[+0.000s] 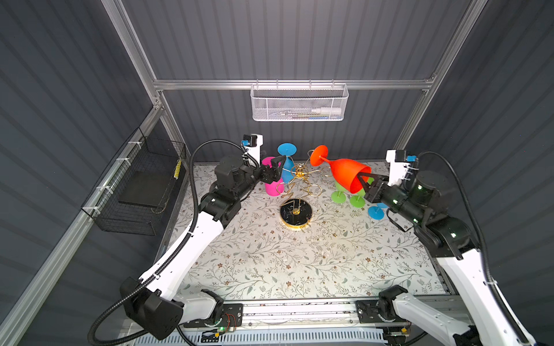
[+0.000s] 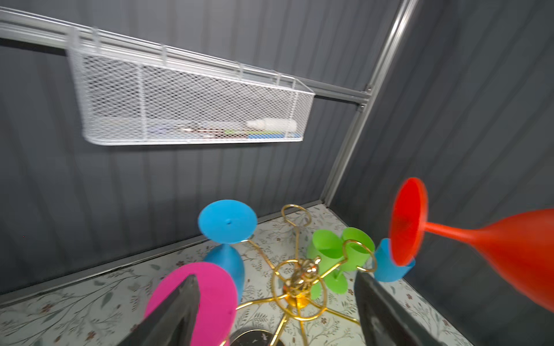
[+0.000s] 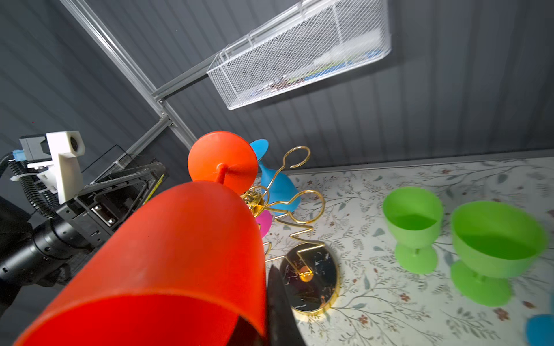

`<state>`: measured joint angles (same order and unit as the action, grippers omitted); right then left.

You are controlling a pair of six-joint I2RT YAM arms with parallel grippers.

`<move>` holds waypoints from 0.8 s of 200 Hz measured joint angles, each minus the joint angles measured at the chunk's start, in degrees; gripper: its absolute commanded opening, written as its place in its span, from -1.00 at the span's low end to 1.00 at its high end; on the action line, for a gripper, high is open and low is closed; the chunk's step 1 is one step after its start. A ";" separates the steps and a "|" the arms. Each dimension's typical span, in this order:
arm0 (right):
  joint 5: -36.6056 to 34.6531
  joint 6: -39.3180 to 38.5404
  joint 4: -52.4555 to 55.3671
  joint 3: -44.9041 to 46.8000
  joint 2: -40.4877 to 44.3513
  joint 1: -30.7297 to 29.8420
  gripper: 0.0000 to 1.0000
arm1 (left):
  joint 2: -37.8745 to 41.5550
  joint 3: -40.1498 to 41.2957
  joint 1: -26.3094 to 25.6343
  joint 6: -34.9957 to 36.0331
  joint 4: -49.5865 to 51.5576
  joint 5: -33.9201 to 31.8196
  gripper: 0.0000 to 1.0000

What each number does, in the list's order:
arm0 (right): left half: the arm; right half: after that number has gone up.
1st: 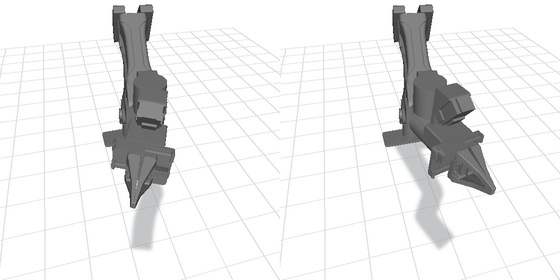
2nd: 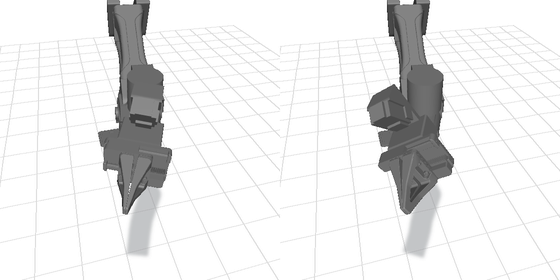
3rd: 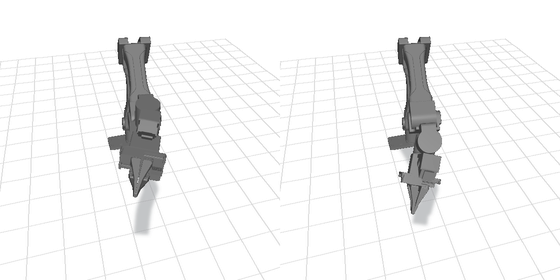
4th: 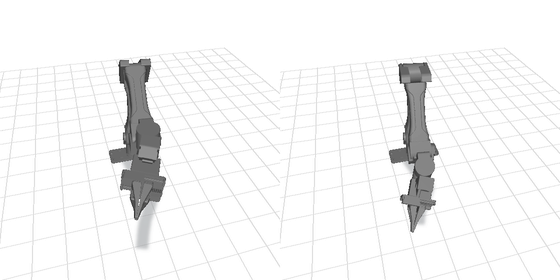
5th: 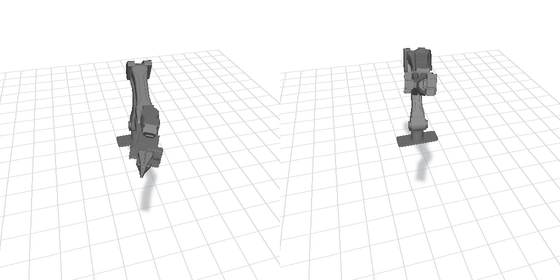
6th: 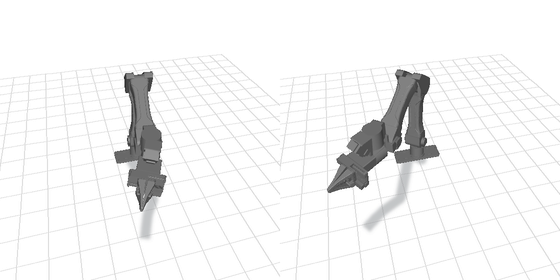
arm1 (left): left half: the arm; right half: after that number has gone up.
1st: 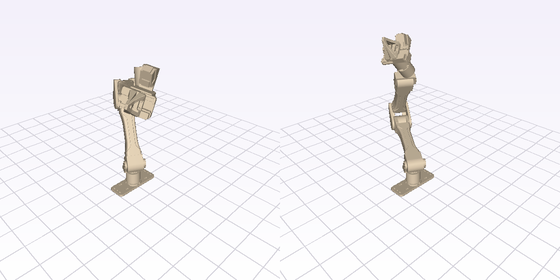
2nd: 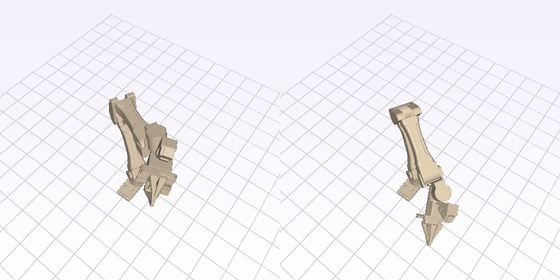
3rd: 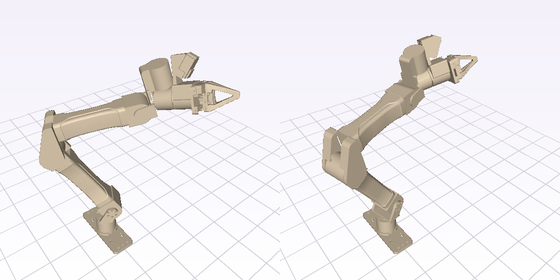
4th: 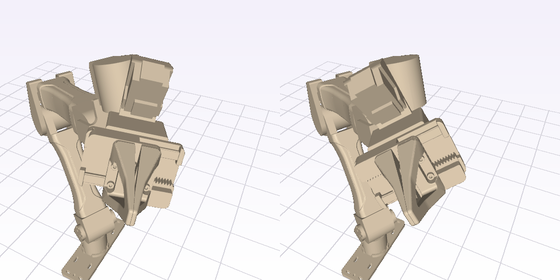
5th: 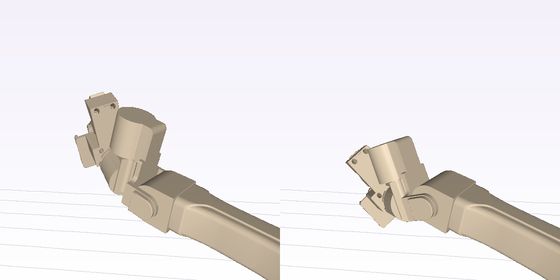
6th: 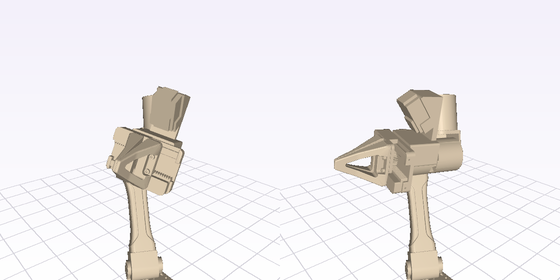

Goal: Take the wine glass off the wine glass rack
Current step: Pass the wine glass, then place the wine glass at the middle-right of the table.

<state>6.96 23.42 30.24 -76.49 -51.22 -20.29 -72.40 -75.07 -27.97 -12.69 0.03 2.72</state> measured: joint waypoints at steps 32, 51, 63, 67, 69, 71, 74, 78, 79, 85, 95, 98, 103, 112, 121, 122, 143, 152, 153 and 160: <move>-8.35 -3.80 11.96 -6.25 4.96 0.02 -1.00 | 4.20 3.85 4.70 -0.26 0.94 -6.54 0.99; -12.59 -4.94 18.40 -8.61 6.69 0.07 -1.00 | 5.95 6.23 5.46 -0.02 1.31 -10.08 0.99; -15.04 -5.51 22.58 -9.27 6.99 0.13 -1.00 | 6.86 7.98 5.62 0.17 1.51 -11.93 0.99; -15.72 -5.64 23.78 -9.40 6.97 0.15 -1.00 | 7.10 8.57 5.81 0.20 1.60 -12.50 0.99; -16.06 -5.70 24.44 -9.42 6.93 0.17 -1.00 | 7.23 8.83 5.90 0.20 1.70 -12.76 0.99; -16.41 -5.75 25.14 -9.44 6.88 0.17 -1.00 | 7.37 9.14 6.01 0.20 1.73 -13.03 0.99; -16.85 -5.81 26.03 -9.44 6.82 0.17 -1.00 | 7.54 9.60 6.14 0.20 1.70 -13.35 0.99; -17.38 -5.90 27.19 -9.42 6.64 0.17 -1.00 | 7.78 10.23 6.38 0.15 1.70 -13.79 0.99; -17.57 -5.90 27.63 -9.44 6.58 0.17 -1.00 | 7.82 10.36 6.43 0.13 1.70 -13.84 0.99; -18.27 -5.97 29.42 -9.42 6.27 0.17 -1.00 | 8.24 11.43 6.95 -0.11 1.66 -14.45 0.99; -19.28 -6.08 32.17 -9.42 5.57 0.17 -1.00 | 8.90 13.27 8.24 -0.74 1.51 -15.10 0.99; -19.47 -6.12 32.87 -9.42 5.31 0.17 -1.00 | 9.11 13.99 8.83 -1.20 1.36 -15.21 0.99; -19.89 -6.16 34.03 -9.42 4.87 0.17 -1.00 | 9.40 14.95 9.62 -1.66 1.16 -15.21 0.99; -20.35 -6.21 35.91 -9.38 3.96 0.17 -1.00 | 9.75 16.57 11.08 -2.86 0.90 -15.15 0.99; -20.52 -6.36 37.35 -9.20 2.97 0.17 -1.00 | 9.79 17.70 12.37 -4.00 0.74 -14.80 0.99; -20.52 -6.36 37.53 -9.11 2.82 0.17 -1.00 | 9.79 17.77 12.46 -4.07 0.72 -14.71 0.99; -20.46 -6.62 39.28 -7.48 0.11 0.17 -1.00 | 9.73 19.23 14.40 -6.21 0.07 -13.38 0.99; -20.41 -6.82 39.60 -6.73 -1.27 0.17 -1.00 | 9.64 19.43 14.64 -6.73 -0.24 -12.66 0.99; -20.39 -6.84 39.69 -6.62 -1.49 0.17 -1.00 | 9.64 19.43 14.64 -6.80 -0.31 -12.61 0.99; -20.22 -6.97 39.78 -6.05 -2.62 0.17 -1.00 | 9.60 19.52 14.80 -7.10 -0.61 -12.04 0.99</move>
<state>-13.26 16.45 70.02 -82.54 -53.84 -20.12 -62.81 -55.55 -13.17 -19.79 -0.58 -9.32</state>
